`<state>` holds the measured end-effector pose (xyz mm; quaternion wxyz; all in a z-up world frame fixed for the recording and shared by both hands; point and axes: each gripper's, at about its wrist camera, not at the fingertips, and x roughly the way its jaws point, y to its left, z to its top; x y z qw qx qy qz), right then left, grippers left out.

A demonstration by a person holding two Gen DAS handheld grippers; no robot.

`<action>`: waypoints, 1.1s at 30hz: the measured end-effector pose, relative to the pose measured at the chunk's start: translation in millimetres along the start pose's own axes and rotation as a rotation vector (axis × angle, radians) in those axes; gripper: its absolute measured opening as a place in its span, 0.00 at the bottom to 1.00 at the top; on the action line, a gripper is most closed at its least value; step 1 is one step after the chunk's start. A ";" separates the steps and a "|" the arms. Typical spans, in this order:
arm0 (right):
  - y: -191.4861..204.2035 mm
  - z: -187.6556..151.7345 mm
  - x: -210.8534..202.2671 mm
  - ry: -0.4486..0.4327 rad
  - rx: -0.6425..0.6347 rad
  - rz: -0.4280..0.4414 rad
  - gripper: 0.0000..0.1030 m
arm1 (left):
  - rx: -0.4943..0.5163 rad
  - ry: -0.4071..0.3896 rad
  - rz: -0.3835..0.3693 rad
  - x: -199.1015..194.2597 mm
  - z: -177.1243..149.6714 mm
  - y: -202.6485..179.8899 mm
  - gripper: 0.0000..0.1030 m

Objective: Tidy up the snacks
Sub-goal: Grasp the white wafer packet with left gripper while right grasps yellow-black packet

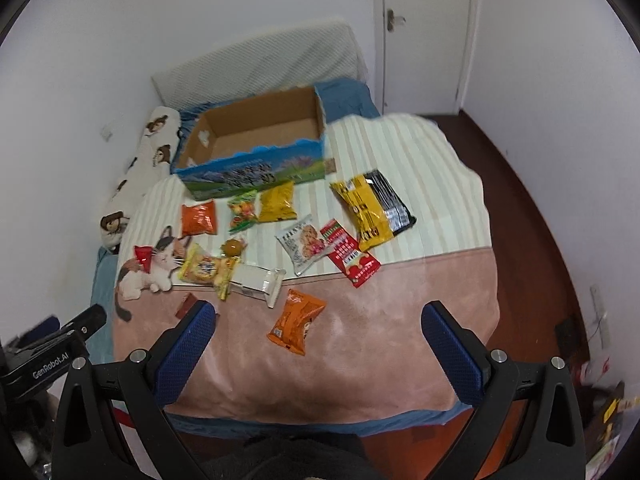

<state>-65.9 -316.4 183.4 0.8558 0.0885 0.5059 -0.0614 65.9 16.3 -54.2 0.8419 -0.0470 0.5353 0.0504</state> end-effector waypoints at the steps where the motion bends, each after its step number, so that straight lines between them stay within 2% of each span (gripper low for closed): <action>1: -4.4 5.3 12.0 0.010 0.010 -0.001 1.00 | -0.015 0.020 0.007 13.0 2.8 1.9 1.00; 8: -38.5 63.3 105.8 0.070 -0.009 -0.089 1.00 | -0.123 0.144 -0.018 100.3 29.4 -16.2 1.00; 11: -52.6 98.5 166.2 0.133 -0.043 -0.112 1.00 | -0.220 0.250 -0.080 148.4 40.0 -32.0 1.00; 15: -70.6 136.9 249.6 0.227 -0.091 -0.140 1.00 | -0.347 0.422 -0.106 220.9 44.2 -50.7 1.00; 19: -80.1 156.9 311.9 0.301 -0.115 -0.128 1.00 | -0.510 0.586 -0.136 286.0 37.6 -56.8 0.97; 22: -84.2 165.3 350.5 0.352 -0.127 -0.121 1.00 | -0.600 0.644 -0.140 315.4 32.7 -63.0 0.97; 24: -83.5 167.5 369.8 0.387 -0.139 -0.099 1.00 | -0.619 0.669 -0.137 328.9 31.1 -69.9 0.96; 26: -82.4 170.8 390.0 0.428 -0.148 -0.068 1.00 | -0.633 0.676 -0.132 339.7 29.8 -77.0 0.89; 27: -81.9 172.4 399.1 0.445 -0.153 -0.050 1.00 | -0.630 0.675 -0.111 342.6 29.4 -79.9 0.80; 30: -80.6 174.0 422.9 0.501 -0.169 -0.034 1.00 | -0.628 0.648 -0.048 343.5 25.7 -86.0 0.73; 32: -80.3 172.1 436.9 0.538 -0.185 -0.031 1.00 | -0.585 0.613 -0.025 339.4 24.8 -93.8 0.68; 33: -80.2 170.0 442.6 0.549 -0.197 -0.037 1.00 | -0.532 0.587 -0.013 333.9 25.8 -101.4 0.67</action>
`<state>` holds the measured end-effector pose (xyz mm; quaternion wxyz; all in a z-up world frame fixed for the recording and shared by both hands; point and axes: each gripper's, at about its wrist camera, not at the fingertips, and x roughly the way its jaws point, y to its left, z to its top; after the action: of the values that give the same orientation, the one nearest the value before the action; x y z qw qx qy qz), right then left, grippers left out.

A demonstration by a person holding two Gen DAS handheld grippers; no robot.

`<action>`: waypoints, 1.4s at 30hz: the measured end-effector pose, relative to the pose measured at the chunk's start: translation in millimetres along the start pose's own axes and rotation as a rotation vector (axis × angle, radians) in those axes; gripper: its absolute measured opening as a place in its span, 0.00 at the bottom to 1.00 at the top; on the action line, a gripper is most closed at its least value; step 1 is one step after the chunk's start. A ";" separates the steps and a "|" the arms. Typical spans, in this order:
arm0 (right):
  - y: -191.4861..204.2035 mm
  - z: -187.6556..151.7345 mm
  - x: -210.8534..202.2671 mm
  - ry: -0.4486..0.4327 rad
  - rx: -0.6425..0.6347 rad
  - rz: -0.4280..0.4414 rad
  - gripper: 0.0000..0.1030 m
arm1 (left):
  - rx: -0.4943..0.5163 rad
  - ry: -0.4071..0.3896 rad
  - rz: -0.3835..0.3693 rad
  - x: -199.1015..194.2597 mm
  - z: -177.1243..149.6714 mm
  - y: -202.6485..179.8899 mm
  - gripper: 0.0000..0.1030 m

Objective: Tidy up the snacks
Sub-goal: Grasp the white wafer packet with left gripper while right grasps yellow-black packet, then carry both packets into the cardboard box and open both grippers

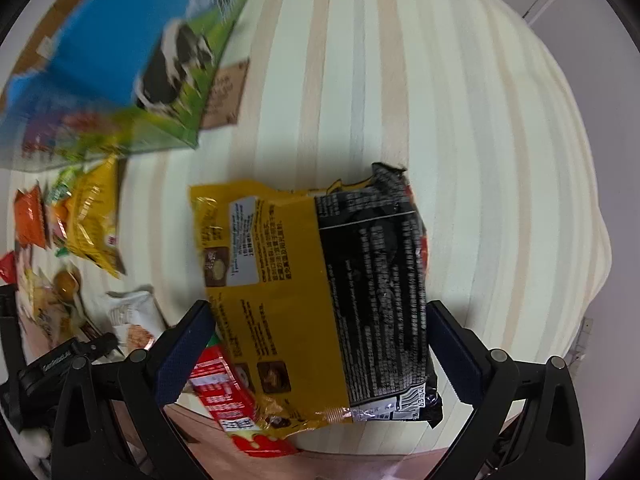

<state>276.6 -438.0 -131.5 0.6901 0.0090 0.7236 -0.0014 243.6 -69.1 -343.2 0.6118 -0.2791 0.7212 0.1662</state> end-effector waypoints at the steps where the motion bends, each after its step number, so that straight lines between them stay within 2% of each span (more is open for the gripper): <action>1: 0.5 0.6 3.0 0.001 -0.007 -0.008 1.00 | 0.038 -0.022 0.015 -1.2 -6.7 -5.3 0.66; 3: 0.0 -0.7 8.0 -0.015 -0.019 -0.030 0.94 | 0.154 -0.077 0.056 -8.9 -21.3 -19.8 0.64; 5: 0.7 -6.7 11.3 -0.039 -0.021 -0.046 0.88 | 0.316 -0.122 0.097 -14.3 -38.9 -36.9 0.63; 7: -4.4 -21.1 13.7 -0.033 -0.003 -0.021 0.87 | 0.441 -0.134 0.138 -15.0 -54.1 -45.5 0.63; 9: -9.1 -36.3 18.0 0.001 0.008 0.018 0.87 | 0.509 -0.123 0.151 -16.5 -66.3 -50.9 0.63; 12: -13.8 -60.6 25.9 0.064 0.019 0.070 0.88 | 0.494 -0.087 0.118 -19.8 -73.1 -49.2 0.64; 15: -17.7 -75.7 36.7 0.107 0.047 0.111 0.91 | 0.383 -0.046 0.045 -27.3 -64.6 -42.3 0.65; 19: -23.8 -82.0 56.5 0.109 0.099 0.114 0.93 | 0.220 -0.024 -0.071 -35.8 -62.8 -31.1 0.66; 20: -22.4 -81.5 54.2 0.105 0.106 0.106 0.93 | 0.189 -0.029 -0.095 -39.2 -64.6 -28.0 0.65; 21: -21.5 -82.9 55.0 0.095 0.112 0.096 0.93 | 0.177 -0.040 -0.093 -37.2 -65.1 -22.7 0.55; 23: -16.5 -89.7 54.7 0.065 0.130 0.081 0.90 | 0.214 -0.068 -0.084 -43.4 -74.0 -24.2 0.55; 26: -15.9 -104.7 39.1 0.018 0.166 0.080 0.86 | 0.335 -0.138 -0.009 -53.5 -84.6 -44.3 0.55; 29: -22.2 -125.9 32.5 -0.011 0.237 0.100 0.85 | 0.463 -0.191 0.045 -73.1 -111.1 -61.1 0.55; 32: -19.3 -145.6 24.9 -0.031 0.301 0.123 0.85 | 0.588 -0.244 0.081 -97.7 -140.6 -76.2 0.55; 34: -12.1 -159.0 16.8 -0.046 0.323 0.154 0.85 | 0.656 -0.266 0.070 -125.4 -140.0 -76.1 0.55; 35: -3.5 -164.6 5.3 -0.058 0.334 0.174 0.85 | 0.686 -0.278 0.059 -143.1 -151.0 -84.8 0.55; 38: 8.9 -160.9 -28.7 -0.103 0.352 0.226 0.85 | 0.766 -0.321 -0.014 -204.2 -169.5 -82.9 0.55; 42: 35.5 -148.4 -82.4 -0.192 0.363 0.294 0.85 | 0.811 -0.372 -0.145 -293.1 -166.7 -86.5 0.55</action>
<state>132.8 -401.3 -41.8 0.7355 0.2376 0.6337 -0.0318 192.4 -175.9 -15.9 0.8009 -0.0318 0.5846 -0.1259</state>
